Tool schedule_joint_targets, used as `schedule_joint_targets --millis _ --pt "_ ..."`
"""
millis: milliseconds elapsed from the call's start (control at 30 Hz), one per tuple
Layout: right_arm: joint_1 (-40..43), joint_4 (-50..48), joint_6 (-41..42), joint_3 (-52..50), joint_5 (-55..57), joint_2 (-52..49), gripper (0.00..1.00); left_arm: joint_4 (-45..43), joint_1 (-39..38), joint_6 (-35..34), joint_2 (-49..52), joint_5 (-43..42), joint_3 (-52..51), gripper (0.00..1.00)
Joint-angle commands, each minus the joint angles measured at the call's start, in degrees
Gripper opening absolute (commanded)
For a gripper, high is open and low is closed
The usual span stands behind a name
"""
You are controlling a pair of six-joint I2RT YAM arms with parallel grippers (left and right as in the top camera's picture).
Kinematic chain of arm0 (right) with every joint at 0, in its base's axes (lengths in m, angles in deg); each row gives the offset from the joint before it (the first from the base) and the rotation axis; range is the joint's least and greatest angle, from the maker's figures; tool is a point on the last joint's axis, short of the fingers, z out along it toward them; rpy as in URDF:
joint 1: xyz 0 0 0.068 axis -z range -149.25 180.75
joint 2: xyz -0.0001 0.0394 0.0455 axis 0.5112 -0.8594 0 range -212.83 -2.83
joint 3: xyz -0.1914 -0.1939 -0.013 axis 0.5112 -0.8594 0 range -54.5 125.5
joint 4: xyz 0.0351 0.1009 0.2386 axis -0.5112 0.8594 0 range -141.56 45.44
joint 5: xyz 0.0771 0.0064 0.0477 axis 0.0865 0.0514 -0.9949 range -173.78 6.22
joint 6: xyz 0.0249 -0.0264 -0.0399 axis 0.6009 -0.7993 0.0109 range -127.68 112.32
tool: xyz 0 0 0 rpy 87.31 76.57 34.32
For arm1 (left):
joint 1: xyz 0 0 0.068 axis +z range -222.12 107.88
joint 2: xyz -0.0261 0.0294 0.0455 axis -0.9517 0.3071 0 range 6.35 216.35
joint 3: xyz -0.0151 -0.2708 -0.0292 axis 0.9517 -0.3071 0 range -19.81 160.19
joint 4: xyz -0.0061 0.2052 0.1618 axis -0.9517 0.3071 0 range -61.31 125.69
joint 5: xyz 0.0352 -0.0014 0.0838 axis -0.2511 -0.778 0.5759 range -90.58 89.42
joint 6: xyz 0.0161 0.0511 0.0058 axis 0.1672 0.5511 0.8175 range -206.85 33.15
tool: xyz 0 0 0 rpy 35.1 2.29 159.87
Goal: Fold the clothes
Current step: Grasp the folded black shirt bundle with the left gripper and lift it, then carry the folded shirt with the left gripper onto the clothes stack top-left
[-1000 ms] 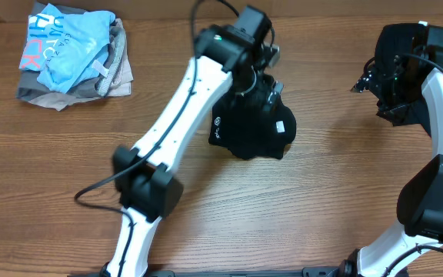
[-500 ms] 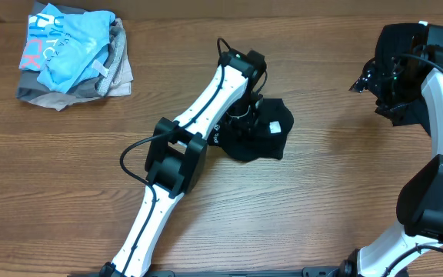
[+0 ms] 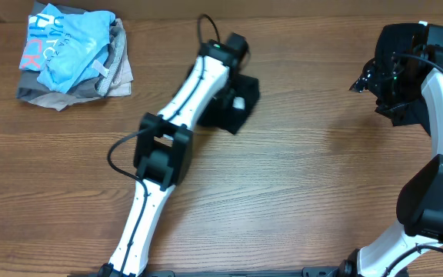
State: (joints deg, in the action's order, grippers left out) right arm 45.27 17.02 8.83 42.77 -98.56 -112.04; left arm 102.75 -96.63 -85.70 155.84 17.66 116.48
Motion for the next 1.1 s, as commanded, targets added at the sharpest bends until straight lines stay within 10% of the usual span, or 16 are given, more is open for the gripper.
schedule_joint_targets --millis 0,133,367,567,1067 --pt "-0.15 -0.55 -0.31 0.42 -0.33 0.22 0.88 -1.22 5.44 5.57 7.23 10.03 -0.59 0.29" --pt "-0.31 -1.03 -0.31 0.42 -0.33 0.22 0.89 1.42 5.35 8.15 6.27 6.23 5.18 0.42" --pt "-0.31 -1.05 -0.55 0.39 -0.31 -0.02 0.89 11.39 4.55 11.69 4.09 -6.03 22.58 1.00" --pt "-0.31 -1.97 -0.50 0.22 -0.33 -0.24 0.89 17.42 3.63 15.67 3.30 -17.40 30.01 1.00" --pt "-0.31 -1.88 -2.05 0.20 -0.76 -0.24 0.89 6.29 -2.47 11.47 4.11 -11.39 12.61 1.00"
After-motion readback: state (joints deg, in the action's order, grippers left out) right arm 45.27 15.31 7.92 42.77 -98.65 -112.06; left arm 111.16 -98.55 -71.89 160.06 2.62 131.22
